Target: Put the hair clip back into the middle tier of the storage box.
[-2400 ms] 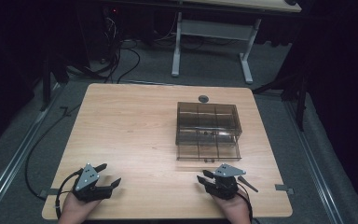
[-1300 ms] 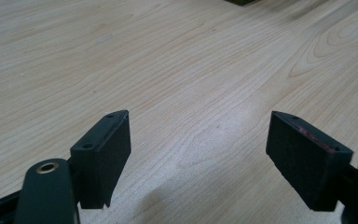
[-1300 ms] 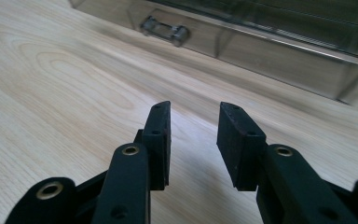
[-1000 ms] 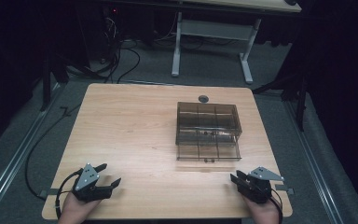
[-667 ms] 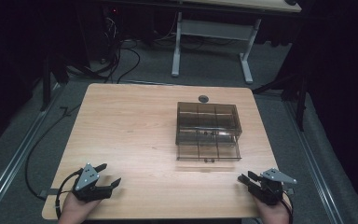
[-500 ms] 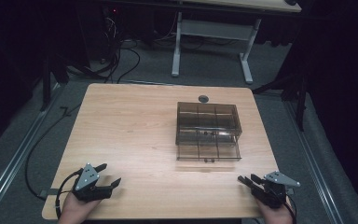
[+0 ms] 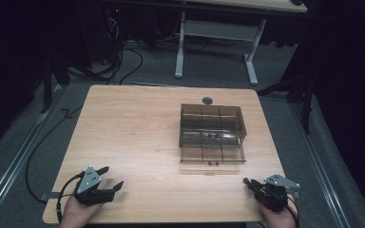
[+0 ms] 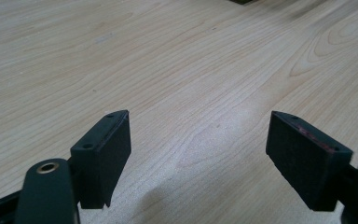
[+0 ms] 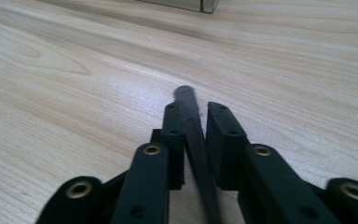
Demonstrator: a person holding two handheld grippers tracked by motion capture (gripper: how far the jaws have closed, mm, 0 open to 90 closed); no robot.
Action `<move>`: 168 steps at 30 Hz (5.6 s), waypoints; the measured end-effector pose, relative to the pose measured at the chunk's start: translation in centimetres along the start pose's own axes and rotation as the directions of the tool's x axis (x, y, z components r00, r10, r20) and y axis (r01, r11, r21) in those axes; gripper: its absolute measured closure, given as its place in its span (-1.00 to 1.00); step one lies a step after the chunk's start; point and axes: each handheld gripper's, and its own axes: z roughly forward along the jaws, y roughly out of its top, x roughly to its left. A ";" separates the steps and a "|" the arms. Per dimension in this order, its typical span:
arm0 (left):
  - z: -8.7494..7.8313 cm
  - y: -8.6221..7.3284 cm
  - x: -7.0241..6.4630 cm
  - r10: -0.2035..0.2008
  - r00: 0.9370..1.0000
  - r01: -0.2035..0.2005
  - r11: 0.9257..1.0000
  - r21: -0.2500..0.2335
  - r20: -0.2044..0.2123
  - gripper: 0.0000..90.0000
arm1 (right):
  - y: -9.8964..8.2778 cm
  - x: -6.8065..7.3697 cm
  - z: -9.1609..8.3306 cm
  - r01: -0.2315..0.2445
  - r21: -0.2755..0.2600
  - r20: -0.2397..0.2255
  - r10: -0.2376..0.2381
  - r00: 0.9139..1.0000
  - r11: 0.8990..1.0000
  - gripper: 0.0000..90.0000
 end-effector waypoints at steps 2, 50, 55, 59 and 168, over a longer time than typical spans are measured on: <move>0.0 0.0 0.0 -0.001 1.000 0.001 1.000 0.001 0.002 -0.50 | 0.0 0.0 0.0 0.000 0.000 0.003 0.000 1.000 1.000 0.81; 0.0 0.0 0.0 -0.003 1.000 0.003 1.000 0.001 0.000 -0.50 | 2.5 4.6 1.6 0.122 -0.046 -0.091 -0.126 0.988 0.991 0.82; 0.0 0.0 0.0 -0.002 1.000 0.002 1.000 0.001 0.001 -0.50 | 3.1 6.1 2.4 0.147 -0.043 -0.120 -0.151 0.981 0.988 0.82; 0.0 0.0 0.0 -0.002 1.000 0.002 1.000 0.002 0.002 -0.50 | 3.4 7.1 2.9 0.164 -0.041 -0.144 -0.168 0.975 0.986 0.82; -0.1 -0.1 0.0 0.009 0.999 -0.008 1.000 -0.012 0.034 -0.51 | 11.1 10.3 6.8 0.369 0.626 -0.256 -0.266 0.929 0.687 0.60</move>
